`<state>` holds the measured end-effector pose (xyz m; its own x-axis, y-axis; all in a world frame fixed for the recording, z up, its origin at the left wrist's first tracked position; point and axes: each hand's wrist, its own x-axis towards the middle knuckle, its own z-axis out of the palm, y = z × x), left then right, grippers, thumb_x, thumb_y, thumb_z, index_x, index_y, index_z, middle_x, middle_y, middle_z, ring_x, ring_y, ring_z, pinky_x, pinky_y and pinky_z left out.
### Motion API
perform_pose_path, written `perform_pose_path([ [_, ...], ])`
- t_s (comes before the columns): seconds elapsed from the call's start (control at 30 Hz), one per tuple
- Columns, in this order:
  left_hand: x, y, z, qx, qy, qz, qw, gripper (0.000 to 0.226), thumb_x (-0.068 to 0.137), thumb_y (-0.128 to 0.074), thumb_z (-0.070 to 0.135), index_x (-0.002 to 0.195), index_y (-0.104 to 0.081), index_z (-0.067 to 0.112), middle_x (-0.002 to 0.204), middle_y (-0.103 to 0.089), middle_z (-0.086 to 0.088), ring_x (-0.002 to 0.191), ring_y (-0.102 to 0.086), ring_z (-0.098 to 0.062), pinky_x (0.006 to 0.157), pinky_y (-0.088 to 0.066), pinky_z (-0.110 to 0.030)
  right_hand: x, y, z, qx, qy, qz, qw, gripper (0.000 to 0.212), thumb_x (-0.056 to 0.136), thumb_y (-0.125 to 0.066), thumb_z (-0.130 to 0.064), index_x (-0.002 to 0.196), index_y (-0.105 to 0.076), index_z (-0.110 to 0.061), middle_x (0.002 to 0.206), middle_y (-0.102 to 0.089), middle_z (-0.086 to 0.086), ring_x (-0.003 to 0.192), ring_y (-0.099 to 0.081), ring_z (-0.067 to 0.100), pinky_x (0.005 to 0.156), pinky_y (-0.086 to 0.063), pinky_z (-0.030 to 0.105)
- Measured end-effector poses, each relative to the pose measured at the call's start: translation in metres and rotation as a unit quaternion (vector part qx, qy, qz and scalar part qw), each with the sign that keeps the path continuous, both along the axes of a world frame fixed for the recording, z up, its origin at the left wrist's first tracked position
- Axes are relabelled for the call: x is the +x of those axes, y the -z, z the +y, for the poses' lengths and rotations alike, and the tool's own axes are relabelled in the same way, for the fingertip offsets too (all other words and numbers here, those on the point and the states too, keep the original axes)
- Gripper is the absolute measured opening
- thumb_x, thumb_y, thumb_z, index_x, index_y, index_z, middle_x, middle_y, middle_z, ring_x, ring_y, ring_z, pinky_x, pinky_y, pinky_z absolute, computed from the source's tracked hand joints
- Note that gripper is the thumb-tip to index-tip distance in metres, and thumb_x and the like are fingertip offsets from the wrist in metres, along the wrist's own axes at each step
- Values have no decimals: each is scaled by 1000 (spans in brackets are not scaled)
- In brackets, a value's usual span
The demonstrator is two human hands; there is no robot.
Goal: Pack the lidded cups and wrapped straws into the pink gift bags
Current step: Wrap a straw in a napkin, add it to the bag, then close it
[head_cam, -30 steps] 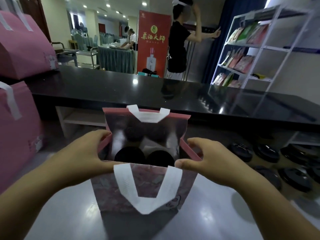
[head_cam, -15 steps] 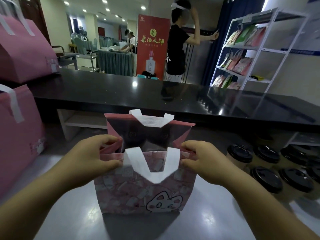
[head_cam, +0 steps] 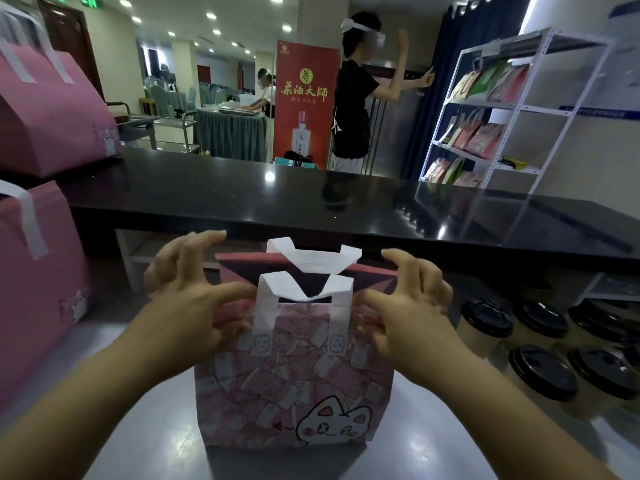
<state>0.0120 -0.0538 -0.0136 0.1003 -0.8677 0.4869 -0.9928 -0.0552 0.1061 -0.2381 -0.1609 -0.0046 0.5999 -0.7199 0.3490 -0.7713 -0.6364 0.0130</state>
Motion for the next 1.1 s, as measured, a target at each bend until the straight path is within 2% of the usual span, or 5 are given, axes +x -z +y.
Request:
perform_pose_path([
  [0.13, 14, -17, -10, 101, 62, 8, 993, 32, 63, -72, 56, 84, -49, 62, 146, -3, 23, 140, 11, -19, 110, 2, -50, 1, -15, -12, 68, -7, 60, 996, 31, 81, -65, -43, 111, -56, -44, 155, 16, -6, 136, 31, 32, 107, 9, 53],
  [0.3, 20, -29, -20, 137, 104, 28, 985, 35, 65, -75, 48, 78, -44, 59, 114, -36, 20, 111, -35, -12, 100, -30, -33, 4, -34, -21, 187, -29, 18, 982, 24, 78, -70, -37, 94, -55, -43, 126, -50, -14, 117, -40, 13, 109, -18, 48],
  [0.4, 23, -27, -22, 126, 127, 71, 981, 36, 65, -76, 41, 96, -59, 46, 103, -39, 27, 93, -51, -7, 75, -48, -19, 4, -32, -25, 145, -54, -10, 988, 28, 75, -71, -27, 91, -50, -37, 102, -57, -15, 94, -55, 13, 81, -50, 38],
  [0.53, 26, -20, -26, 80, 125, 101, 984, 47, 61, -80, 37, 95, -47, 43, 97, -49, 25, 87, -58, -7, 65, -51, -18, 3, -25, -32, 131, -63, -40, 989, 44, 75, -70, -20, 89, -32, -40, 86, -57, -14, 73, -58, 15, 60, -55, 39],
  [1.1, 48, 12, -32, 59, 182, 302, 934, 42, 77, -67, 15, 93, -61, 53, 104, -57, 19, 95, -58, -8, 64, -54, -17, -5, 1, -54, 187, -176, -130, 958, 40, 81, -71, -9, 111, -67, -34, 105, -55, -22, 100, -55, 6, 78, -56, 32],
])
